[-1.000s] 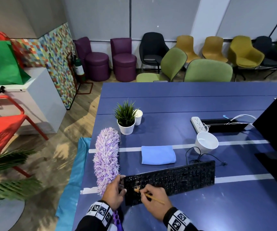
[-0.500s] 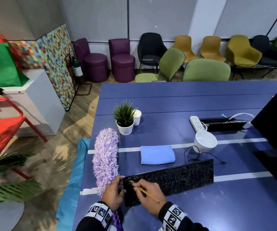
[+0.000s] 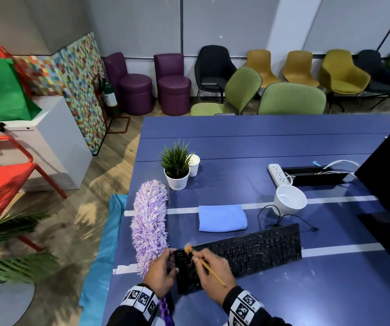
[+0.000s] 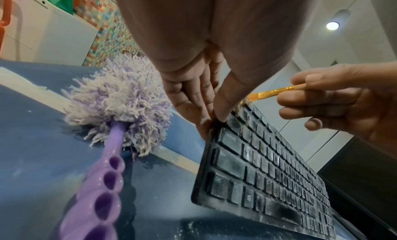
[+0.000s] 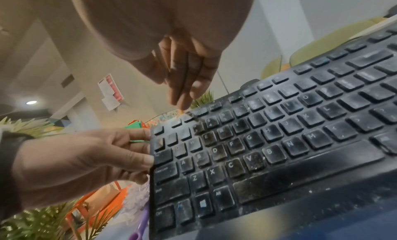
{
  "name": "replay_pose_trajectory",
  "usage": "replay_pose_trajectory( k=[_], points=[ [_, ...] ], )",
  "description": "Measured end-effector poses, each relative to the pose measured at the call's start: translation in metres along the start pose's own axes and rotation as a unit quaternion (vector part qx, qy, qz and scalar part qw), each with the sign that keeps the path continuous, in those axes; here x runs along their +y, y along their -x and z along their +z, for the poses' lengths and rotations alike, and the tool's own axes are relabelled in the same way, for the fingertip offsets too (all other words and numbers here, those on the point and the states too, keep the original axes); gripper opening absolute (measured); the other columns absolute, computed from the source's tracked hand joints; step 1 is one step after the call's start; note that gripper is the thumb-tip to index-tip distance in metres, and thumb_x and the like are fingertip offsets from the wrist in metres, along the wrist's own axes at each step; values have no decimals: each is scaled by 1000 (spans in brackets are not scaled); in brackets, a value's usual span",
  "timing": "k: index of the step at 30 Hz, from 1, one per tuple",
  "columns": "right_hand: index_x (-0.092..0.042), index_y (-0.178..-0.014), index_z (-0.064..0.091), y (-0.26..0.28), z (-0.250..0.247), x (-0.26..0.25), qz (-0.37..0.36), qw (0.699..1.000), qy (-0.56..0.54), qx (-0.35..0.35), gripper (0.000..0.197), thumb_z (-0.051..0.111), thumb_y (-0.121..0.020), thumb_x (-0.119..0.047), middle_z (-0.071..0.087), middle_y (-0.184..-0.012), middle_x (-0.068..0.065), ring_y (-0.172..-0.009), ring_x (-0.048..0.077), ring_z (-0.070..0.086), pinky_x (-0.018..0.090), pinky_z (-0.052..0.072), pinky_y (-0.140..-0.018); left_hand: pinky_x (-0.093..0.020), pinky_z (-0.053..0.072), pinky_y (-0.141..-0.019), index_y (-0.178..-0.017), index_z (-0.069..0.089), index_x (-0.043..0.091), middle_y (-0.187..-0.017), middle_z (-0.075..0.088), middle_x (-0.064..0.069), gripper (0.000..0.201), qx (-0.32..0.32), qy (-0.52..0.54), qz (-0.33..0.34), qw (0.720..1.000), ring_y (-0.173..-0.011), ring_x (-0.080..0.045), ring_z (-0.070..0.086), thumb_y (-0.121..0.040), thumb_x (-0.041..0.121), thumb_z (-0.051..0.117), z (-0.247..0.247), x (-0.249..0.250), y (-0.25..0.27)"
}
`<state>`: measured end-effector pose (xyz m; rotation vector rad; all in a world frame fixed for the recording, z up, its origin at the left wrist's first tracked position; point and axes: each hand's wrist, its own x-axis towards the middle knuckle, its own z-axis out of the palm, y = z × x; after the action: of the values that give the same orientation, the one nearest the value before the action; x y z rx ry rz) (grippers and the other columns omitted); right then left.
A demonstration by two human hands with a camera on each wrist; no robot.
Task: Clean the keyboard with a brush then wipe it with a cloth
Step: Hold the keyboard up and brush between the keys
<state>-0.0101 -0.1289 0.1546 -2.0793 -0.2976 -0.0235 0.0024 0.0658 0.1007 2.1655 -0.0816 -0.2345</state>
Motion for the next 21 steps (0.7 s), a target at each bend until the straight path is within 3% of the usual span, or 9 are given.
replay_pose_trajectory(
  k=[2, 5, 8, 9, 12, 13, 17, 21],
  points=[
    [-23, -89, 63, -2, -7, 1, 6, 1000, -7, 24, 4, 59, -89, -20, 62, -70, -19, -60, -4, 59, 12, 46, -59, -20, 52, -81, -108, 46, 48, -94, 69, 21, 59, -2, 13, 0, 1000, -81, -4, 68, -76, 1, 61, 1, 1, 1],
    [-23, -83, 62, -2, -14, -1, 12, 1000, -12, -19, 5, 60, -86, -22, 70, -70, -11, -62, 3, 66, 22, 54, -60, -23, 54, -82, -108, 46, 47, -94, 69, 19, 59, -1, 14, -2, 1000, -81, -6, 69, -76, -1, 61, 2, -2, 0],
    [-24, -85, 62, -5, -17, 2, 10, 999, 16, 25, 6, 60, -87, -19, 65, -68, -21, -61, -5, 61, 10, 45, -57, -21, 53, -84, -107, 46, 52, -96, 69, 21, 63, -1, 13, 1, 1000, -84, -5, 69, -77, -2, 62, 2, -3, -1],
    [-24, -85, 63, -6, -20, 4, 13, 999, 17, 40, 6, 61, -87, -19, 66, -68, -20, -61, -5, 62, 10, 46, -58, -20, 52, -84, -107, 46, 53, -96, 69, 21, 64, -1, 14, 3, 1000, -84, -5, 69, -77, -2, 62, 3, -2, -1],
    [-24, -83, 62, -6, -20, 7, 29, 1000, 3, -11, 4, 60, -85, -23, 72, -72, -9, -64, 4, 67, 25, 56, -65, -19, 52, -82, -107, 45, 53, -94, 69, 21, 64, 4, 8, -3, 1000, -82, -4, 68, -77, -1, 63, 3, -3, 0],
    [-25, -84, 62, -5, -19, 7, 30, 999, 11, -19, 4, 59, -86, -24, 71, -71, -10, -63, 5, 66, 26, 56, -64, -20, 53, -82, -107, 45, 51, -93, 70, 20, 61, 5, 6, -3, 1000, -81, -4, 68, -77, 0, 64, 3, -4, -1],
    [-22, -86, 63, -5, -19, 8, 18, 998, 20, 59, 4, 61, -88, -20, 64, -68, -23, -59, -3, 60, 9, 44, -56, -15, 51, -80, -106, 44, 54, -95, 68, 23, 64, 5, 1, 5, 1000, -81, -2, 68, -78, 0, 63, 2, 0, -1],
    [-24, -84, 60, -3, -16, 11, 20, 999, 33, 37, 3, 59, -87, -23, 66, -68, -10, -60, 3, 61, 21, 51, -60, -16, 52, -80, -105, 44, 50, -96, 67, 25, 62, 5, 3, 5, 1000, -81, -2, 68, -77, -2, 63, 2, 1, 2]
  ],
)
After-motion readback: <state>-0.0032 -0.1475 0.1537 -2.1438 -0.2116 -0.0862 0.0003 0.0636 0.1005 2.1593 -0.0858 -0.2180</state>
